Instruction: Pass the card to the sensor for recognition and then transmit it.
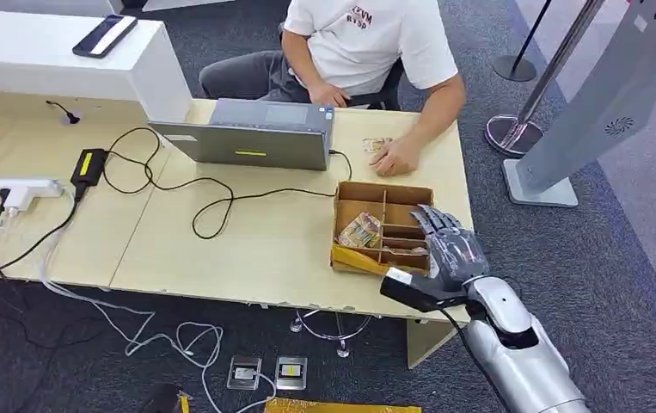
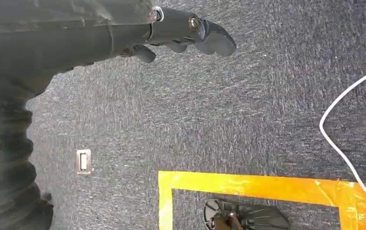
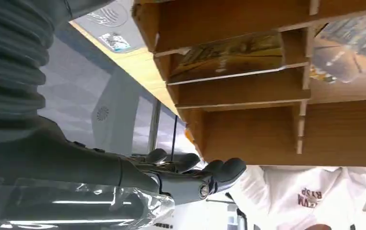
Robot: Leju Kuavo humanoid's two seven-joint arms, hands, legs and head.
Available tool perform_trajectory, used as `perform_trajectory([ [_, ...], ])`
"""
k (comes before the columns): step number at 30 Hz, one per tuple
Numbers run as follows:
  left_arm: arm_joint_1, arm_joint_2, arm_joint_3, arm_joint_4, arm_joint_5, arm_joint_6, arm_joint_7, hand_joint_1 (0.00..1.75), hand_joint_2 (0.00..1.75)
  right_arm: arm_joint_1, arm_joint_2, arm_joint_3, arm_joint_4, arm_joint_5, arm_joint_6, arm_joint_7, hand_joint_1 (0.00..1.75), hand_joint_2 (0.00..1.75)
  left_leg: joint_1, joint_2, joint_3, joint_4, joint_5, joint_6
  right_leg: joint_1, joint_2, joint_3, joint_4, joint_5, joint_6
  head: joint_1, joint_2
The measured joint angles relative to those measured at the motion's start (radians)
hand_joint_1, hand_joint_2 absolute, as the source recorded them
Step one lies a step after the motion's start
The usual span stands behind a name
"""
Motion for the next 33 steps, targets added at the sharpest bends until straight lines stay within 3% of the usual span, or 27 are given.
perform_trajectory([
  [25,0.000,0.000,-0.001,0.000,0.006,-0.003,0.000,0.00,1.75,-0.004,0.057,0.011,0.045,-0.039,-0.025,-0.029,0.00,1.75,0.000,0.000,0.000,0.000,0.000,0.000,0.000,0.000,0.000,0.000,0.000,0.000,0.000,0.000],
  [26,0.000,0.000,-0.001,0.000,0.006,-0.003,0.000,0.00,1.75,-0.004,0.058,0.011,0.046,-0.039,-0.026,-0.029,1.62,1.75,0.000,0.000,0.000,0.000,0.000,0.000,0.000,0.000,0.000,0.000,0.000,0.000,0.000,0.000],
  [27,0.000,0.000,-0.001,0.000,0.006,-0.003,0.000,0.00,1.75,-0.005,0.059,0.011,0.048,-0.039,-0.026,-0.029,1.75,1.75,0.000,0.000,0.000,0.000,0.000,0.000,0.000,0.000,0.000,0.000,0.000,0.000,0.000,0.000],
  [33,0.000,0.000,-0.001,0.000,0.006,-0.005,0.000,0.00,1.75,-0.010,0.060,0.011,0.061,-0.055,-0.023,-0.031,1.75,1.75,0.000,0.000,0.000,0.000,0.000,0.000,0.000,0.000,0.000,0.000,0.000,0.000,0.000,0.000],
])
